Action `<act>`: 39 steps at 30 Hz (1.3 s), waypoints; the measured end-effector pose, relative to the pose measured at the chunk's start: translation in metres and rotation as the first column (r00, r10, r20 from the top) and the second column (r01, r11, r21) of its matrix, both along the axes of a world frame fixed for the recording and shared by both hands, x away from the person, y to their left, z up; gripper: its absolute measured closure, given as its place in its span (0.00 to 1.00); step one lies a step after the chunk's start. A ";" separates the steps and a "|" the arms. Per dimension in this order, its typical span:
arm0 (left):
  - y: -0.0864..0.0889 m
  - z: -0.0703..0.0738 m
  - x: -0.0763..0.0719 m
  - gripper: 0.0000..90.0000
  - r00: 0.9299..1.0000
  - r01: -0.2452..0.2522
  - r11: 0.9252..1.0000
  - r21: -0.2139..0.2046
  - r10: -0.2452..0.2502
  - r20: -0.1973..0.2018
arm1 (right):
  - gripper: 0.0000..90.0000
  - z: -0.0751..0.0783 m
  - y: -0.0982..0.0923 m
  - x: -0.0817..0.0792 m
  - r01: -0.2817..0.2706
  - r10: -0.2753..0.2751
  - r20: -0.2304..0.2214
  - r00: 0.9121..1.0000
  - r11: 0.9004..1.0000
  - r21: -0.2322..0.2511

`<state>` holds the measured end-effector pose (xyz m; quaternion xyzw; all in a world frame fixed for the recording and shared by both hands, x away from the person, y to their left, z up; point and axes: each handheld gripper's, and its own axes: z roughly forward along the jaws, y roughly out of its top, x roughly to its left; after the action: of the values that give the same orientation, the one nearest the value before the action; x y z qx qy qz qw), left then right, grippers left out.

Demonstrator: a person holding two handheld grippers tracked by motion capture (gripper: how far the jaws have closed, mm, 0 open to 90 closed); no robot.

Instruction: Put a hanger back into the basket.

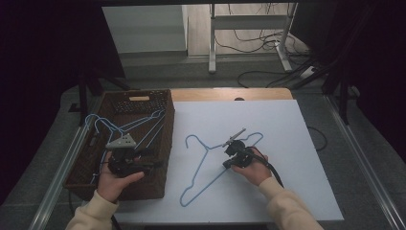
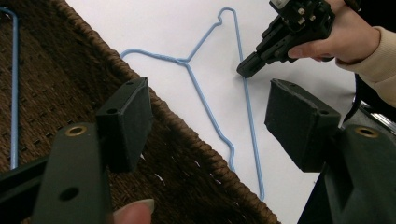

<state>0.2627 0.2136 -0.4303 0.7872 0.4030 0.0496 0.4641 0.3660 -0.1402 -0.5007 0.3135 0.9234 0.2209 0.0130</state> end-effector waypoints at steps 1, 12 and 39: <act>-0.001 0.000 0.000 0.35 1.000 0.000 1.000 0.001 0.000 0.002 | 1.00 0.000 0.000 0.000 0.001 -0.001 -0.003 1.000 1.000 -0.001; -0.005 -0.001 0.001 0.36 1.000 0.002 1.000 0.004 -0.003 0.004 | 1.00 -0.004 0.003 0.001 0.011 -0.011 0.004 1.000 1.000 -0.003; -0.011 -0.002 0.005 0.36 1.000 0.025 1.000 0.011 -0.025 -0.001 | 0.98 0.004 -0.062 -0.039 0.071 -0.073 -0.039 0.997 0.997 -0.038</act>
<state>0.2674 0.2025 -0.4318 0.7946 0.3932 0.0459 0.4603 0.3273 -0.2024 -0.4966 0.3507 0.9155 0.1969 0.0079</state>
